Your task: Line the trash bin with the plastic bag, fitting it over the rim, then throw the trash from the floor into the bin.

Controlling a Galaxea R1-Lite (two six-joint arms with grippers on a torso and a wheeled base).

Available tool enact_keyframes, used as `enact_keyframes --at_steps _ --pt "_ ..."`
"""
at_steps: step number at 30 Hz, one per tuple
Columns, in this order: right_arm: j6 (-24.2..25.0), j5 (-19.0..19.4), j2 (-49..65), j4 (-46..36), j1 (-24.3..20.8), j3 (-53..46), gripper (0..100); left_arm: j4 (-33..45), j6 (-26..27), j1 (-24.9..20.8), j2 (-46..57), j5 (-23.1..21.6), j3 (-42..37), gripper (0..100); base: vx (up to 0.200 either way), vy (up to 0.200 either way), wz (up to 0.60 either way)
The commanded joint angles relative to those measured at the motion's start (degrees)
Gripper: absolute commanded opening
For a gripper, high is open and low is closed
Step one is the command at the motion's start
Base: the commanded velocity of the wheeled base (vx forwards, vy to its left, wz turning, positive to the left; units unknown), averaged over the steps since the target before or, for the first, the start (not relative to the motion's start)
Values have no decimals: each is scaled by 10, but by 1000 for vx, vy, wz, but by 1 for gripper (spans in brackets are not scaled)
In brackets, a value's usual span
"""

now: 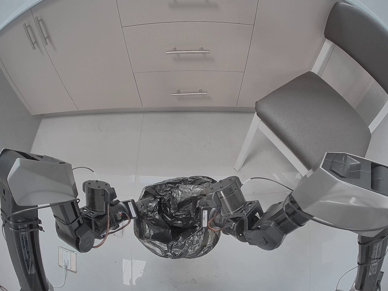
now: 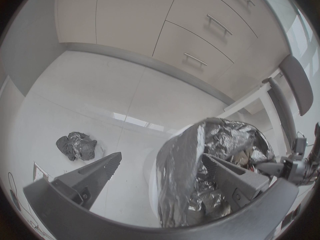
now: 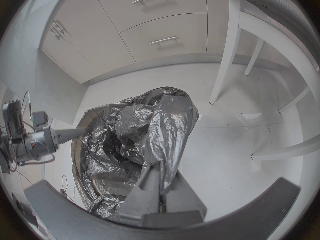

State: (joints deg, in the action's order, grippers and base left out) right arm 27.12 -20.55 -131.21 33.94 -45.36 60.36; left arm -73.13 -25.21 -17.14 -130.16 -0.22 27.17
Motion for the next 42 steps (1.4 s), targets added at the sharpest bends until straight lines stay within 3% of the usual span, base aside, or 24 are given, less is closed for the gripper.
enact_keyframes --at_steps 1,6,13,42 --pt "-1 0 -5 1 -1 0 0 4 9 17 -14 0 37 100 0 0 0" --pt "-1 -1 -5 23 -3 -5 0 36 15 39 -39 0 96 100 0 0 0" --pt "-8 0 -6 33 2 -3 0 53 15 44 -58 -1 117 100 0 0 0" --pt "-8 -21 -40 33 25 35 0 77 15 47 -87 0 152 100 0 0 0"
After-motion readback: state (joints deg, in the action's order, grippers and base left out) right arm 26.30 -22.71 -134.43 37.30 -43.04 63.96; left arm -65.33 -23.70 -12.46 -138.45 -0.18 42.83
